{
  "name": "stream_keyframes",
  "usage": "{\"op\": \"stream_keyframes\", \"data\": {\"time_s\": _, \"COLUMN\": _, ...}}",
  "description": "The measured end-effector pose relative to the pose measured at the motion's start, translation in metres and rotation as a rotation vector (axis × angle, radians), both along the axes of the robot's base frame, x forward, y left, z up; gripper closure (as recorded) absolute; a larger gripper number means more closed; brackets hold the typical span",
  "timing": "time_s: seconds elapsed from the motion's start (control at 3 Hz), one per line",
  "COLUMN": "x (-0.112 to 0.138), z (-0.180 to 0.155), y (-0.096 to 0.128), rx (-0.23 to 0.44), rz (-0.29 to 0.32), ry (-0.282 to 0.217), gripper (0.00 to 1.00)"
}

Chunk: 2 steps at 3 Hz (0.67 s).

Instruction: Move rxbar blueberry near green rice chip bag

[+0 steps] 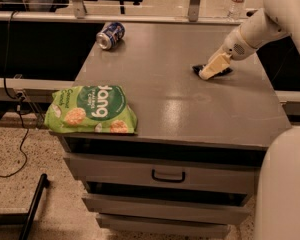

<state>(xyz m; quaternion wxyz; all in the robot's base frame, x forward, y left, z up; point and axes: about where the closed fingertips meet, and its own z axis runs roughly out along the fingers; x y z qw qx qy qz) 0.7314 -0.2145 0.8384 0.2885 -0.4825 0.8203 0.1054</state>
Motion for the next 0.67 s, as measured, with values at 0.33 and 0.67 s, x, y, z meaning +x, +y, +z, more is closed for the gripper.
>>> {"op": "stream_keyframes", "data": {"time_s": 0.33, "x": -0.001, "z": 0.023, "y": 0.029, "rx": 0.067, "rz": 0.067, "ry": -0.064, "gripper": 1.00}}
{"op": "stream_keyframes", "data": {"time_s": 0.67, "x": -0.015, "z": 0.059, "y": 0.060, "rx": 0.122, "rz": 0.153, "ry": -0.136, "gripper": 1.00}}
